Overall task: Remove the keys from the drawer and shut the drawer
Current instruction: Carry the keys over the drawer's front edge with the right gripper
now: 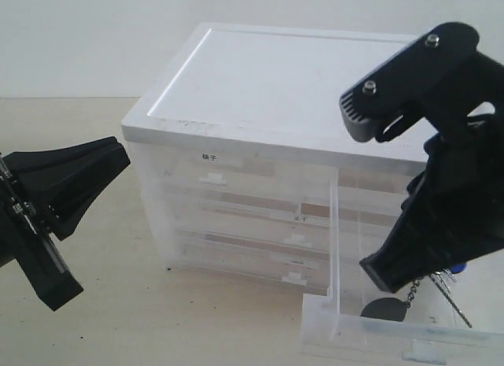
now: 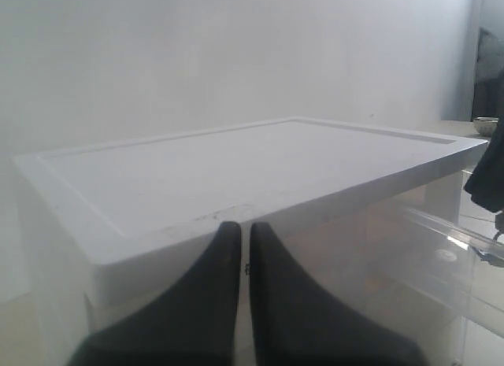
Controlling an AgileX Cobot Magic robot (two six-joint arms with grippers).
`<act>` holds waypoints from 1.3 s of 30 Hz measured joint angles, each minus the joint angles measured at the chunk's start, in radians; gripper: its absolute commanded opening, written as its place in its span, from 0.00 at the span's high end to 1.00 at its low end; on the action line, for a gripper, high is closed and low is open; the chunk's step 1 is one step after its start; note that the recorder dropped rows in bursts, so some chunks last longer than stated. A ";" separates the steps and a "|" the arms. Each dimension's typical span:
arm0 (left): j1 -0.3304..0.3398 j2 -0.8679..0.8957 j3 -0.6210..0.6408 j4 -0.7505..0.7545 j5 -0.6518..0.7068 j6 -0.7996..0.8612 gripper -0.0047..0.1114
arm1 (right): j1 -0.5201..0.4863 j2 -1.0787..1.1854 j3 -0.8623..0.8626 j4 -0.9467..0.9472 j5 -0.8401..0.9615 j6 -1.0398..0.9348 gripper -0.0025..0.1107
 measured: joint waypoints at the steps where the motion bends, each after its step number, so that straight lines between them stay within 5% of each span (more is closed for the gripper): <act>1: 0.000 0.000 0.000 0.000 0.000 0.000 0.92 | 0.000 -0.003 -0.012 0.000 0.000 -0.002 0.98; 17: 0.000 0.000 0.000 0.000 0.000 0.000 0.92 | 0.000 -0.011 -0.132 0.063 0.007 -0.063 0.96; 19: 0.000 0.000 0.000 0.000 0.000 0.000 0.92 | 0.000 -0.011 -0.134 0.104 0.032 -0.085 0.86; 24: 0.000 0.000 0.000 0.000 0.000 -0.002 0.92 | 0.000 -0.011 -0.103 0.149 0.131 -0.089 0.40; 26: 0.000 0.000 0.000 0.000 0.000 -0.004 0.92 | 0.000 -0.011 -0.073 0.162 0.142 -0.083 0.32; 31: 0.000 0.000 0.000 0.000 0.000 -0.012 0.92 | 0.000 -0.011 0.019 0.173 0.084 -0.044 0.42; 39: 0.000 0.000 0.000 0.000 0.000 -0.012 0.92 | 0.000 0.050 0.061 0.109 0.007 0.001 0.42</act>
